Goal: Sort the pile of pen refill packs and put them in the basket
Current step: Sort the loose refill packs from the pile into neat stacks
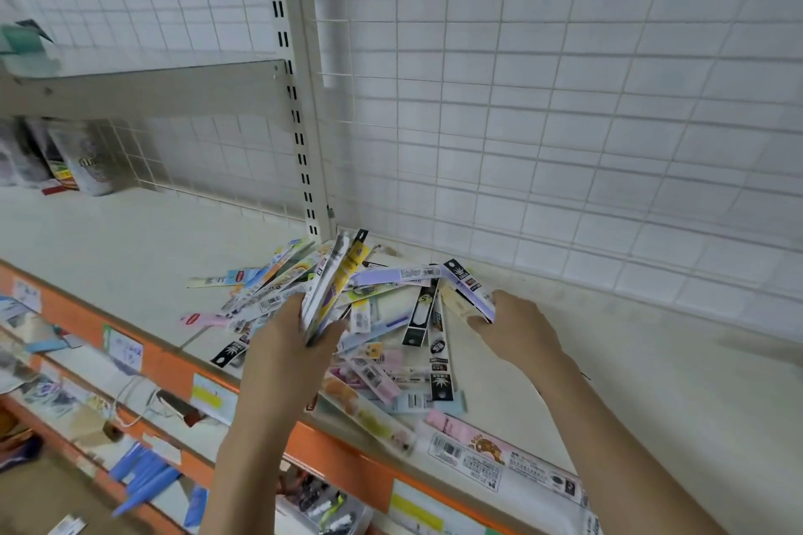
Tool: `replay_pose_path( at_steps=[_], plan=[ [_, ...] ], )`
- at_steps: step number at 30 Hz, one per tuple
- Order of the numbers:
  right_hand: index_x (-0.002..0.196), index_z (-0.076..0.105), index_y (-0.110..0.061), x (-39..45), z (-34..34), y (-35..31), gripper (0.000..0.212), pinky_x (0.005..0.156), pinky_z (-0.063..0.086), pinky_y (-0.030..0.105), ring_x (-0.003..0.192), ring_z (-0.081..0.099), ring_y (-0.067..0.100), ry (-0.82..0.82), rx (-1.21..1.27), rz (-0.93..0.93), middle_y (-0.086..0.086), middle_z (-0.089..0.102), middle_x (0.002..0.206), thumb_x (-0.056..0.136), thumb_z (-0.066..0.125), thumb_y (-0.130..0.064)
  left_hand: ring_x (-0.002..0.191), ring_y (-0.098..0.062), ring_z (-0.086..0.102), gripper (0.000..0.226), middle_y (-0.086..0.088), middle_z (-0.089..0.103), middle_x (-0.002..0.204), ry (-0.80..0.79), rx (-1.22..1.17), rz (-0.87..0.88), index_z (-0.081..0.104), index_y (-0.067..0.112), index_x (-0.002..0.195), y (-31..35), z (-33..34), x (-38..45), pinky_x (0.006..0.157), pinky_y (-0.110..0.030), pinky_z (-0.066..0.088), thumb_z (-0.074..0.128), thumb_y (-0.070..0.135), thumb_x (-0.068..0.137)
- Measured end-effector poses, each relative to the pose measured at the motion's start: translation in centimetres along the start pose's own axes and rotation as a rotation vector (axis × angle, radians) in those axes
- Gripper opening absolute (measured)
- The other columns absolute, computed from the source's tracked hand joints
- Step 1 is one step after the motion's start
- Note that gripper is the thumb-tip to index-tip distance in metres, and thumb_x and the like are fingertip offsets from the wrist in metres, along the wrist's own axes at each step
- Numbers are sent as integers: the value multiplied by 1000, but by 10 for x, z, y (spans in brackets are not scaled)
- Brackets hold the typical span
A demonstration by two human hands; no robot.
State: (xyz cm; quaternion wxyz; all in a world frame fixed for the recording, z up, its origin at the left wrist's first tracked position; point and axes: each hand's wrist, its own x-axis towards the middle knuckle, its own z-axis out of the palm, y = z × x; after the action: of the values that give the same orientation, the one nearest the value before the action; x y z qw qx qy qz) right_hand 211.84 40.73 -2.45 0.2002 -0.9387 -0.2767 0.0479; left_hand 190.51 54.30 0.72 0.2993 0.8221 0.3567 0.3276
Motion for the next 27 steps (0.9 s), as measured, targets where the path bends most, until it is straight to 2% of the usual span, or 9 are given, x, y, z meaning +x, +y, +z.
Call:
replay_pose_path(
  at_steps=[4, 8, 10, 13, 17, 20, 24, 27],
  plan=[
    [100, 52, -13, 9, 4, -4, 27, 66, 39, 27, 79, 51, 26, -49, -4, 25, 3, 52, 88, 87, 54, -36, 53, -23, 47, 17, -11, 54, 60, -11, 15, 10, 53, 14, 83, -2, -1, 13, 50, -30, 37, 64, 27, 84],
    [86, 47, -12, 18, 4, -1, 12, 59, 36, 28, 78, 50, 25, -78, -12, 75, 3, 50, 85, 87, 52, -24, 46, -18, 34, 30, -2, 39, 50, -22, 15, 10, 43, 13, 65, -2, 7, 27, 47, -29, 28, 64, 23, 84],
    [76, 44, -14, 20, 1, 5, 16, 52, 33, 27, 76, 51, 25, -78, -21, 103, 2, 50, 81, 87, 51, -23, 45, -16, 32, 38, 0, 36, 48, -51, 11, 2, 36, 18, 58, 2, 12, 35, 45, -28, 25, 63, 21, 84],
    [66, 37, -18, 19, -7, 14, 27, 49, 32, 24, 70, 51, 22, -97, 1, 143, -2, 46, 71, 85, 54, -27, 48, -17, 40, 34, -5, 47, 53, -129, 23, -19, 42, 14, 60, 6, 24, 48, 46, -27, 29, 62, 24, 86],
    [66, 35, -18, 14, -17, 23, 28, 49, 29, 24, 67, 46, 19, -148, 47, 207, -3, 43, 70, 81, 58, -24, 47, -15, 35, 37, 0, 39, 51, -210, 17, 1, 36, 17, 59, 18, 44, 57, 45, -26, 24, 61, 25, 86],
    [66, 36, -15, 8, -22, 30, 22, 50, 29, 26, 66, 45, 22, -110, 115, 255, -2, 43, 68, 81, 53, -17, 47, -13, 35, 42, 0, 38, 52, -253, 27, 41, 33, 18, 57, 30, 56, 61, 46, -25, 24, 61, 26, 86],
    [69, 39, -13, -5, -35, 41, 18, 49, 29, 25, 58, 42, 17, -56, 232, 302, 0, 47, 70, 82, 50, -17, 47, -14, 34, 41, 0, 36, 51, -301, 28, 78, 33, 16, 57, 39, 72, 67, 45, -25, 23, 62, 25, 85],
    [77, 46, -12, -17, -46, 48, 11, 51, 32, 25, 59, 46, 17, -6, 367, 303, 0, 51, 72, 80, 56, -15, 48, -15, 36, 38, 0, 39, 52, -333, 59, 99, 35, 15, 58, 45, 85, 67, 45, -26, 26, 61, 26, 85]
  ],
)
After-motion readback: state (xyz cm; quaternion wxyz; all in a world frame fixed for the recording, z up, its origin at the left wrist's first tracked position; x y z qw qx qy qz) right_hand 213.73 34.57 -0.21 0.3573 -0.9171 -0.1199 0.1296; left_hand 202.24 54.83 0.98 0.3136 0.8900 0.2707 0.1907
